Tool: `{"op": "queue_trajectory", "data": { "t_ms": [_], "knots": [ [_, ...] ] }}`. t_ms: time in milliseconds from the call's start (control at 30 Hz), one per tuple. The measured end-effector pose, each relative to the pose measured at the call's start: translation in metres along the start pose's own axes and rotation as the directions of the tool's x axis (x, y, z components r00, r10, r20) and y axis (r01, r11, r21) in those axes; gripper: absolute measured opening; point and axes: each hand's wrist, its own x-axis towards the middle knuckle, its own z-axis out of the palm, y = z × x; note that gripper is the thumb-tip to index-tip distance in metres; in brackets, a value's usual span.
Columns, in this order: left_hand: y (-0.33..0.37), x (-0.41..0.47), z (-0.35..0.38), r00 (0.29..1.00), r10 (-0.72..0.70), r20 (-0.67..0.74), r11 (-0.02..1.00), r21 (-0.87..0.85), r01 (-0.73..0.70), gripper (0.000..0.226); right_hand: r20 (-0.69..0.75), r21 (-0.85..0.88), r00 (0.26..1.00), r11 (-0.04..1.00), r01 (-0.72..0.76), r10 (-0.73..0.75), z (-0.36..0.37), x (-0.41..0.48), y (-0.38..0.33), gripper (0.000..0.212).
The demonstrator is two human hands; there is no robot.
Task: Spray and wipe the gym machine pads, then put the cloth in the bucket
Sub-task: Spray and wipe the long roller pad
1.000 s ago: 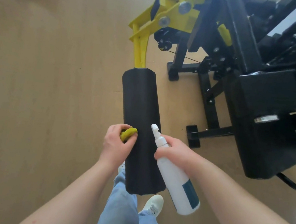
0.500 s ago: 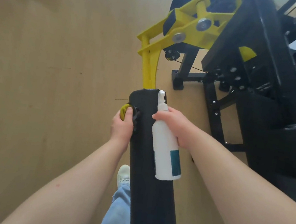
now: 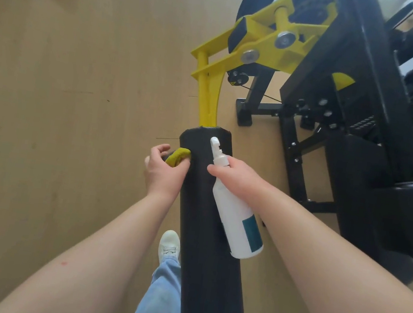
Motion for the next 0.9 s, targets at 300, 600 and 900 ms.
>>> {"op": "queue_trajectory", "data": {
  "t_ms": [300,600,900],
  "knots": [
    [0.003,-0.017,-0.018,0.949,0.296,0.105,0.941,0.138,-0.309,0.043,-0.077,-0.061,0.993,0.994,-0.091,0.086,0.01,-0.007,-0.001,0.026],
    [-0.001,-0.034,-0.029,0.937,0.309,0.162,0.93,0.156,-0.334,0.045,-0.061,-0.034,0.993,0.994,-0.106,0.104,0.023,-0.038,0.016,0.027],
    [-0.015,-0.079,-0.035,0.91,0.34,0.238,0.902,0.192,-0.387,0.043,-0.061,-0.063,0.996,0.995,-0.074,0.071,0.038,-0.095,0.066,0.028]
  ]
}}
